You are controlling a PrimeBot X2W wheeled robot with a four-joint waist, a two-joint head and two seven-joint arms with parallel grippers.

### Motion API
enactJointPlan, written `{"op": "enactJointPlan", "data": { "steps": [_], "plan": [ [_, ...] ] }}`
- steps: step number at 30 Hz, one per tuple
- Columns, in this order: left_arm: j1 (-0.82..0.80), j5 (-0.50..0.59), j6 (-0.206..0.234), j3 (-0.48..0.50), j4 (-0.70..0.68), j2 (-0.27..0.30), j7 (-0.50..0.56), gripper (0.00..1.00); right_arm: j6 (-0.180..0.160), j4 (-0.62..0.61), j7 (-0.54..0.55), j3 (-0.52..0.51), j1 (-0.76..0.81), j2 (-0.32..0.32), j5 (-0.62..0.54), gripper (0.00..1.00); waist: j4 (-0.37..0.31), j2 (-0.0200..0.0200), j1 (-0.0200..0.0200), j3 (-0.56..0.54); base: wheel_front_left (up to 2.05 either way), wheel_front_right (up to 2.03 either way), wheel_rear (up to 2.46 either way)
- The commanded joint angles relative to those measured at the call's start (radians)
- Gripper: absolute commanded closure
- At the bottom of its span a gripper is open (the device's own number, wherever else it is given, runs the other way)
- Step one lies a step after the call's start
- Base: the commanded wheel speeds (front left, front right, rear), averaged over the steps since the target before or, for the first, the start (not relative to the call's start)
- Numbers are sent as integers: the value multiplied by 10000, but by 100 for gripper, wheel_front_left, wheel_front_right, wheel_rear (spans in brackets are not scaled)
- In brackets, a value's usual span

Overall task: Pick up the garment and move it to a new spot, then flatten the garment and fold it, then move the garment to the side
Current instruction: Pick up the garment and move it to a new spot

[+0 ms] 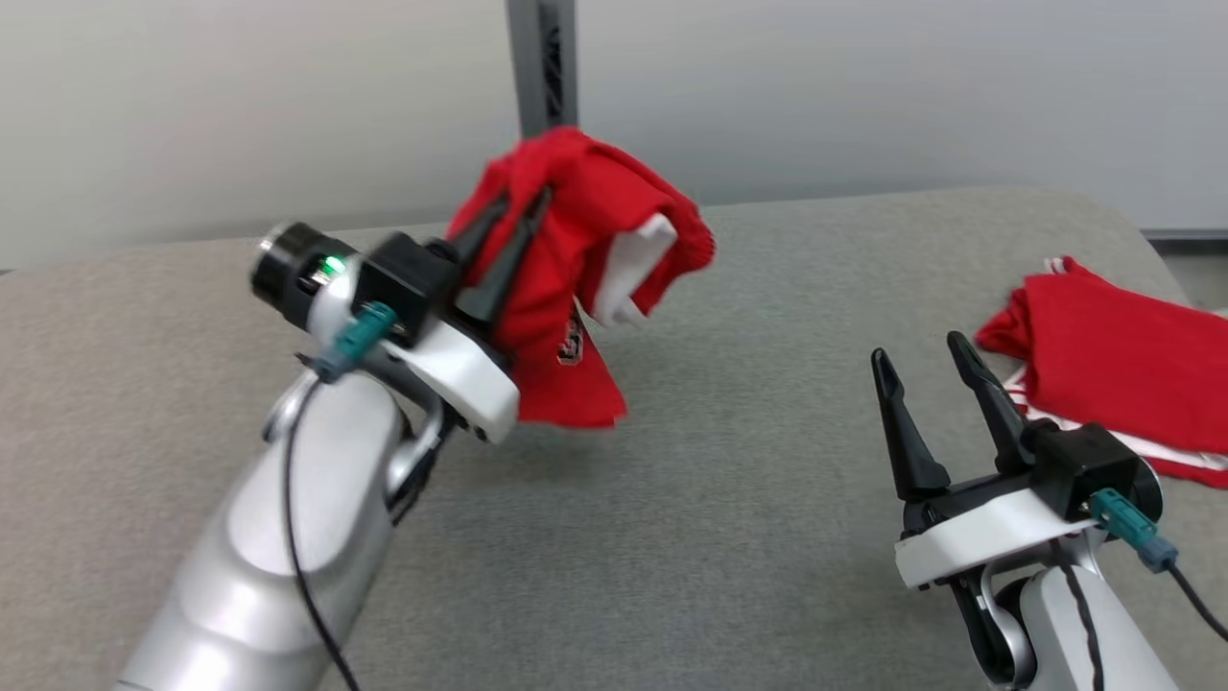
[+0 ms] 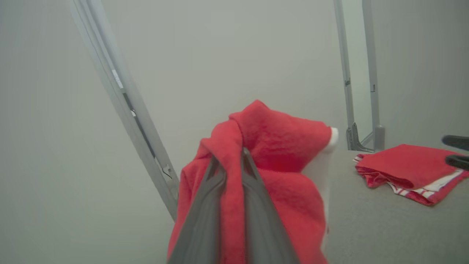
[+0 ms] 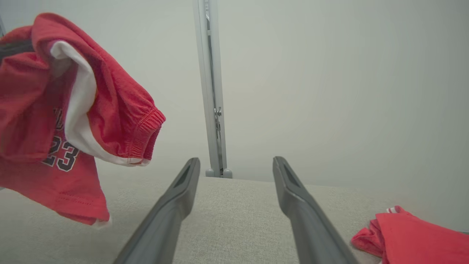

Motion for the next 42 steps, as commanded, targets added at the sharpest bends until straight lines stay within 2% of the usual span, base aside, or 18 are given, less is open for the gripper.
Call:
{"op": "enactJointPlan", "data": {
  "steps": [1,5,12,13,14,15,19,24,26,30,35,36,42],
  "plan": [
    [206,141,-55,-190,-62,-122,-29,100,2,-42,-48,-29,-108,-43,-41,0,-539,-1,0,215,0,0,0],
    [554,749,-57,-1183,-18,-343,-31,100,2,-123,-48,-91,-248,-34,138,0,-1138,-1,0,526,0,0,0],
    [1038,755,-73,-2837,852,-628,-30,100,2,-166,-48,-354,-356,-33,312,0,-1597,-1,0,843,0,0,0],
    [1062,715,-74,-3101,1081,-629,-30,70,2,-161,-48,-392,-355,-31,327,0,-1603,-1,0,864,0,0,0],
    [1044,672,-74,-3328,1251,-651,-32,25,2,-158,-48,-442,-352,-34,353,0,-1598,-1,0,885,0,0,0],
    [1042,576,-75,-3543,1487,-662,-30,0,2,-158,-48,-483,-344,-35,370,0,-1582,-1,0,903,0,0,0],
    [910,134,-76,-4218,2106,-688,-32,0,2,-105,-48,-631,-290,-37,333,0,-1399,-1,0,898,0,0,0],
    [740,-381,-77,-3891,1914,-443,-32,0,2,-23,-48,-767,-225,-37,270,0,-1008,-1,0,740,0,0,0],
    [991,-758,-77,-3446,1337,-232,-31,0,2,15,-48,-853,-134,-40,206,0,-744,-1,0,612,0,0,0],
    [1312,-835,-43,-2656,537,309,-31,0,2,39,-48,-964,17,-38,81,0,-331,-1,0,426,0,0,0],
    [1999,-845,665,-918,-588,636,-31,0,2,65,-48,-1110,86,-41,-112,0,104,-1,0,222,0,0,0],
    [1999,-845,665,-918,-588,636,-31,0,2,65,-48,-1110,86,-41,-112,0,104,-1,0,222,0,0,0],
    [3366,-431,1520,1260,-1843,619,-19,0,2,154,-48,-1084,216,-45,-277,0,489,-1,0,89,0,0,0]
  ]
}}
